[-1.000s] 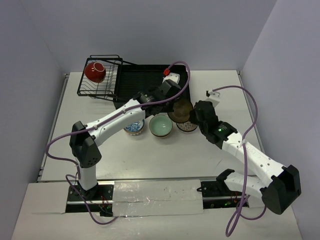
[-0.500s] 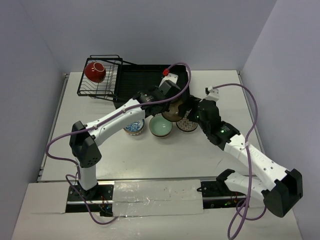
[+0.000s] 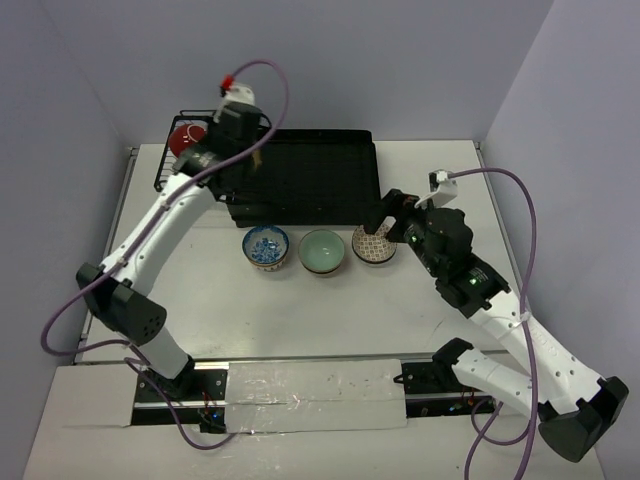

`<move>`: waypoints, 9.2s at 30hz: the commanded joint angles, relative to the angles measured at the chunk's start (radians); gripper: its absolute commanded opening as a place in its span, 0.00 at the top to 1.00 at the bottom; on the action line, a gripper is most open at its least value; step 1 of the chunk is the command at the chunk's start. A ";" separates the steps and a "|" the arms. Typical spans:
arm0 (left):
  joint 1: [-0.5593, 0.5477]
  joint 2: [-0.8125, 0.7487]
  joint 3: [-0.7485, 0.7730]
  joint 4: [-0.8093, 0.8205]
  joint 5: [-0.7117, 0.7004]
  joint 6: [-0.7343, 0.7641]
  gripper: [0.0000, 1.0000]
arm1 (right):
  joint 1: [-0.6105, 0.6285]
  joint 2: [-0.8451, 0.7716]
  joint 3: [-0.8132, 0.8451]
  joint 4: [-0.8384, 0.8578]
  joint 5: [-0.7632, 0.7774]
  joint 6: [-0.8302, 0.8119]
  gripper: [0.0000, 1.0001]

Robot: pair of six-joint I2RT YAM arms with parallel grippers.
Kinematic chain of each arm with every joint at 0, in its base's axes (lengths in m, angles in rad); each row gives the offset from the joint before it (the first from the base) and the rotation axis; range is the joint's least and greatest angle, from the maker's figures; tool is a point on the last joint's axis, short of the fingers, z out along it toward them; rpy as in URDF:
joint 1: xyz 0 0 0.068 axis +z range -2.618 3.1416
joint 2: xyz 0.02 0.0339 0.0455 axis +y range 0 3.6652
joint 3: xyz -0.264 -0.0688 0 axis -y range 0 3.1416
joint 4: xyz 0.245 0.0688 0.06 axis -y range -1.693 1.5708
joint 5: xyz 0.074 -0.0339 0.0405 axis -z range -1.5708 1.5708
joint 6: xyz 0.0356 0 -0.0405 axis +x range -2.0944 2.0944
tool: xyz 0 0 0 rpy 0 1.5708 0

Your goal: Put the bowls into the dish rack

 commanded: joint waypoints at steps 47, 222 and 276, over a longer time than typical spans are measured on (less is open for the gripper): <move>0.141 0.379 -0.008 0.592 -0.379 1.013 0.98 | -0.013 -0.031 -0.118 0.054 0.058 -0.125 0.00; 0.251 -0.012 -0.060 0.273 0.713 -0.355 0.01 | -0.350 0.910 0.437 0.043 -0.104 -0.160 0.74; -0.086 -0.070 -0.461 0.297 0.839 -0.473 0.03 | -0.347 0.472 -0.109 0.020 -0.110 0.012 0.56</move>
